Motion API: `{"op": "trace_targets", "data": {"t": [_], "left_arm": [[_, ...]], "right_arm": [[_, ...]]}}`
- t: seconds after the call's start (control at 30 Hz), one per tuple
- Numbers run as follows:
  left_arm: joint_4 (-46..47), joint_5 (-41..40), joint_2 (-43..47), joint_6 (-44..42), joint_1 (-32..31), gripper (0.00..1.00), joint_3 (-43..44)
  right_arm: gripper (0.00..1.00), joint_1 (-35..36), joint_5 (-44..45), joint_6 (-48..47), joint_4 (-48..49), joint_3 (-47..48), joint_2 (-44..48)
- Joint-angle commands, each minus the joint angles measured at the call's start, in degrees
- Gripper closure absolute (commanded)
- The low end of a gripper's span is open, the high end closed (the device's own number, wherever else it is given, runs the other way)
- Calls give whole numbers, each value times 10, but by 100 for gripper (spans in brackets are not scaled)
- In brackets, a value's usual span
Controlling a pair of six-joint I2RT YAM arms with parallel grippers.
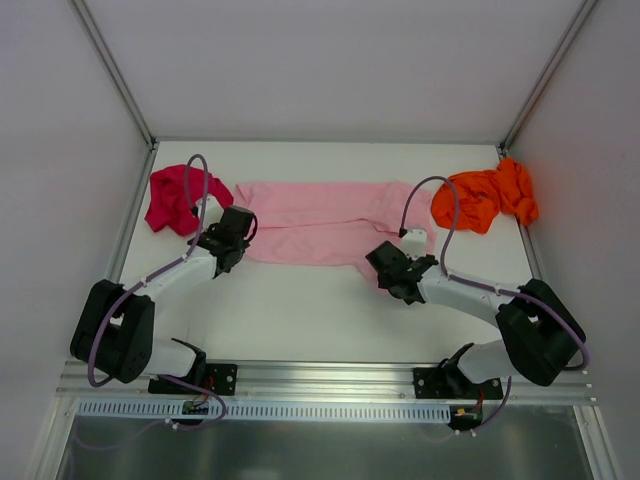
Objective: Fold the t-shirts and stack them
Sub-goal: Grap the side of the flattened tshirt closest away from the robot with both arms
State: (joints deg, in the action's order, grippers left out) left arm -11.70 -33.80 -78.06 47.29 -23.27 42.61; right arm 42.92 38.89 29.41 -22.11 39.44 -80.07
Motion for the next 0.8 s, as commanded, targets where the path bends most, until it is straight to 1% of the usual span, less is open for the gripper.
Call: {"op": "trace_targets", "data": {"t": [0.0, 0.03, 0.07, 0.17, 0.3, 0.33, 0.37, 0.53, 0.6, 0.7, 0.73, 0.77], "left_arm": [[5, -23, 21, -7, -2, 100, -2], [5, -24, 23, -7, -2, 100, -4], [6, -24, 26, -8, -2, 100, -8], [11, -23, 32, -10, -2, 100, -13], [11, -25, 36, -11, -2, 100, -17], [12, -24, 36, -11, -2, 100, -17], [14, -23, 36, -11, -2, 100, -18], [22, -23, 30, -17, -5, 100, -19], [28, -23, 26, -19, -11, 100, -19], [33, -26, 16, -25, -20, 100, -13], [31, -29, 13, -24, -23, 100, -11], [30, -32, 13, -24, -25, 100, -11]], "right_arm": [[28, -7, -8, 18, 35, -9, 13], [34, -8, -9, 17, 39, -10, 11], [56, -11, -14, 13, 47, -13, 5], [85, -16, -24, 11, 65, -14, -9], [87, -16, -34, -1, 94, -17, -21], [91, -16, -35, -6, 98, -19, -22], [99, -16, -36, -8, 106, -20, -20], [99, -11, -28, -27, 136, -30, 4], [99, -8, -18, -46, 134, -13, 6], [99, 1, 21, -77, 103, 45, 5], [99, 4, 48, -83, 69, 63, 4], [99, 7, 63, -94, 57, 100, 6]]}}
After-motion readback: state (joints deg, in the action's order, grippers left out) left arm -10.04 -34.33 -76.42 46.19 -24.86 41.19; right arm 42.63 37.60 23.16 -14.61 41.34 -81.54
